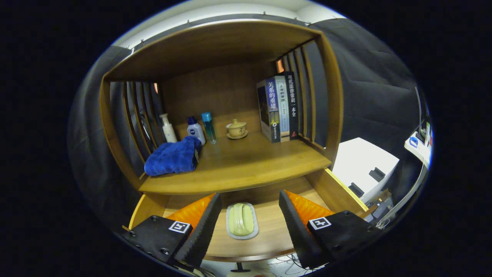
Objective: Pull open the drawer, take out the items inside it, and place them on the countertop above the cabinet.
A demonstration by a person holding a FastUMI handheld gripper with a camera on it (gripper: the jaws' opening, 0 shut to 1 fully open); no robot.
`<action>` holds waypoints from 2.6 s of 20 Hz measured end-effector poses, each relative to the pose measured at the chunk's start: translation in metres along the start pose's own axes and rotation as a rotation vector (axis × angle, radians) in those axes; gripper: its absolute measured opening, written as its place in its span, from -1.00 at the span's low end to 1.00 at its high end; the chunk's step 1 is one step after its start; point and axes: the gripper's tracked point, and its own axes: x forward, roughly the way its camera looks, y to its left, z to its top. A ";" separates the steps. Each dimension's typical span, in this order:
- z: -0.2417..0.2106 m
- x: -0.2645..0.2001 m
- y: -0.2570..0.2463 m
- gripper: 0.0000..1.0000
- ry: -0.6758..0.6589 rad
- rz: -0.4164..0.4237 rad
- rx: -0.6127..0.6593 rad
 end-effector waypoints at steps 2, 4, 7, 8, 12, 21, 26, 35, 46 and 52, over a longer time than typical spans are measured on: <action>-0.006 0.018 0.012 0.93 0.085 0.035 -0.014; -0.011 0.035 0.019 0.93 0.162 0.054 -0.037; -0.026 0.062 0.023 0.94 0.264 0.053 -0.107; -0.031 0.069 0.026 0.94 0.294 0.054 -0.120; -0.048 0.090 0.027 0.94 0.406 0.056 -0.117; -0.095 0.112 0.023 0.45 0.641 0.049 -0.118; -0.106 0.115 0.020 -0.05 0.703 0.045 -0.096; -0.089 0.084 0.016 -0.54 0.681 0.043 -0.054; -0.031 0.038 0.016 -0.54 0.616 0.056 -0.081; -0.012 0.025 0.017 -0.54 0.606 0.062 -0.094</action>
